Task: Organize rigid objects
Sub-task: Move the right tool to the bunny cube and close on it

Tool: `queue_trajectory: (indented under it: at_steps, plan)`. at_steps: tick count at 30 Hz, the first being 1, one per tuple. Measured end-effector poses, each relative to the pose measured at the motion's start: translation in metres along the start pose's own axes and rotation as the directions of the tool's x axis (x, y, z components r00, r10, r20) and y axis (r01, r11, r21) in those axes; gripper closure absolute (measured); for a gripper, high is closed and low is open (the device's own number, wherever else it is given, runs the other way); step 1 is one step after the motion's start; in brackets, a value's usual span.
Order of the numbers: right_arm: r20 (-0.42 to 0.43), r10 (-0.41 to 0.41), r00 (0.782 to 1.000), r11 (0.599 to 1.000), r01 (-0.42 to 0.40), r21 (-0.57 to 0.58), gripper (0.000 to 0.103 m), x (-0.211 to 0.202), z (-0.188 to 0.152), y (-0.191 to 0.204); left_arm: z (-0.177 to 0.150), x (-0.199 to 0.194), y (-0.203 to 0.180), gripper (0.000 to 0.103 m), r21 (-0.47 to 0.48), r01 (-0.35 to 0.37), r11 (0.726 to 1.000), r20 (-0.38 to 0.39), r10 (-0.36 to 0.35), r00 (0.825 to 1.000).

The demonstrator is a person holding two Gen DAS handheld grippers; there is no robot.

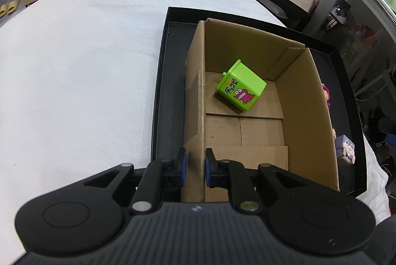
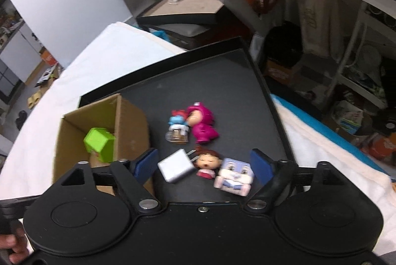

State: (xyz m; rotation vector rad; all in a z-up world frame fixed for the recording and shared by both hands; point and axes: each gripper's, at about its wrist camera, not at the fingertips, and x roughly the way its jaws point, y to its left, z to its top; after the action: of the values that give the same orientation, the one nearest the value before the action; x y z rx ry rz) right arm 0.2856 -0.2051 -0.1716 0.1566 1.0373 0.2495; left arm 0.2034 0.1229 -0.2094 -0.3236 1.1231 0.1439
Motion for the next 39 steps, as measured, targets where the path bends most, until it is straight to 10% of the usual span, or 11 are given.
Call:
queue_trajectory:
  at_steps: [39]
  plan:
    - [-0.117,-0.097,0.988,0.988,0.109,0.106,0.033,0.072,-0.029,-0.035,-0.003,0.002,0.003,0.089,-0.018,0.021,1.000,-0.003,-0.021,1.000]
